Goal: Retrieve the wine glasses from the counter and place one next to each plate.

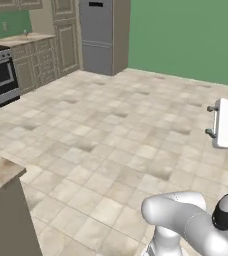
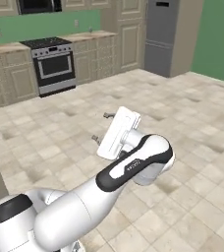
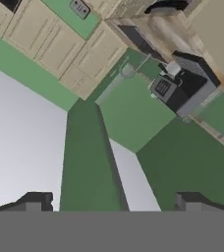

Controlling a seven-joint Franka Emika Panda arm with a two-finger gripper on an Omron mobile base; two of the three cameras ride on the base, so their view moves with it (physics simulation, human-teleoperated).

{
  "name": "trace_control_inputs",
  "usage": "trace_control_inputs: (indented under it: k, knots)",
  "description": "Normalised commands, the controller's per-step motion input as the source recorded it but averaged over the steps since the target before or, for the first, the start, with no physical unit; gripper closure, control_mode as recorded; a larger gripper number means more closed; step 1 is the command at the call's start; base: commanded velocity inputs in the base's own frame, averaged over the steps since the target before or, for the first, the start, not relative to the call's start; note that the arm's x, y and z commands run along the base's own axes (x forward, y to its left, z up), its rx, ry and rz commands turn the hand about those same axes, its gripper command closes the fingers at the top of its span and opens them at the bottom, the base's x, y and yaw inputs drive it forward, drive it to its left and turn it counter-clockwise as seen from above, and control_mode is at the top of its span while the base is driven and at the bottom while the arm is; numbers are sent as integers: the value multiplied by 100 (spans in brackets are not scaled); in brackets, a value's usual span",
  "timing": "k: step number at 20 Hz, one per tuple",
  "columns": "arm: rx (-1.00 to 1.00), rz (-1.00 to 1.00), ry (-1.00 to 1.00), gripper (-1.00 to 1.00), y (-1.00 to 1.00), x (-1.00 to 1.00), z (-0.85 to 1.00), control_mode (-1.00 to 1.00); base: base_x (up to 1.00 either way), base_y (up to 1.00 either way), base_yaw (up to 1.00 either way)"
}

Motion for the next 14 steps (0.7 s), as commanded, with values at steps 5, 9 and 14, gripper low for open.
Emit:
trace_control_inputs:
  k: [5,9,14]
  knots:
    - [0,0,0,-100,0,0,0,100,100,-12,48]
    - [0,0,0,-100,0,0,0,100,100,-25,46]
    - [0,0,0,-100,0,0,0,100,100,-51,40]
